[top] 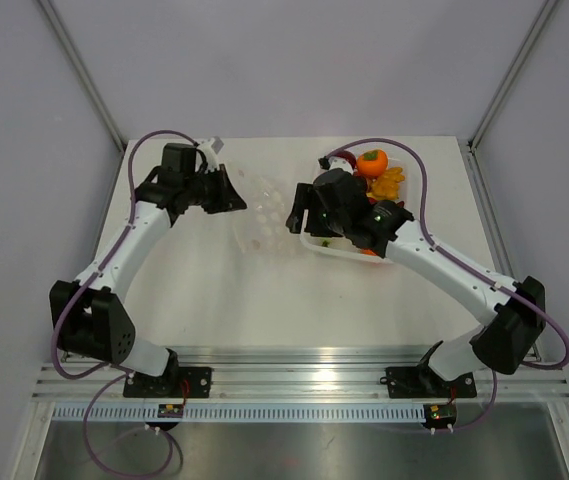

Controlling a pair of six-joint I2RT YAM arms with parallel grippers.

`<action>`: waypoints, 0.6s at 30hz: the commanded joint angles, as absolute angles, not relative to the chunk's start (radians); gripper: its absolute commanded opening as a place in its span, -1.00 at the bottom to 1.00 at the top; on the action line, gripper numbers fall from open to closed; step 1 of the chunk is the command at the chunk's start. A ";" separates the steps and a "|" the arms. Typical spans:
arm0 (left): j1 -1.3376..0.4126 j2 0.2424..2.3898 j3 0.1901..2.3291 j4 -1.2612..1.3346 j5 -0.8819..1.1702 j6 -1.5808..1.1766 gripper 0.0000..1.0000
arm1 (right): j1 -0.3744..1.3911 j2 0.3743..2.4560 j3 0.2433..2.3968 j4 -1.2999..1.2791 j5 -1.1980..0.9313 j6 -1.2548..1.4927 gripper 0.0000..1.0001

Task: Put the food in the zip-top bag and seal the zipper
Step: Pick up the zipper food storage bag at the center of the board.

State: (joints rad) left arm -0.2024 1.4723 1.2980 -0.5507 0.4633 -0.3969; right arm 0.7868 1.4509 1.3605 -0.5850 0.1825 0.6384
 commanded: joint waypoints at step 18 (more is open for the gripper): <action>-0.350 1.477 1.307 -0.397 0.583 -0.518 -1.00 | 0.885 1.496 1.394 -0.408 0.090 0.658 0.32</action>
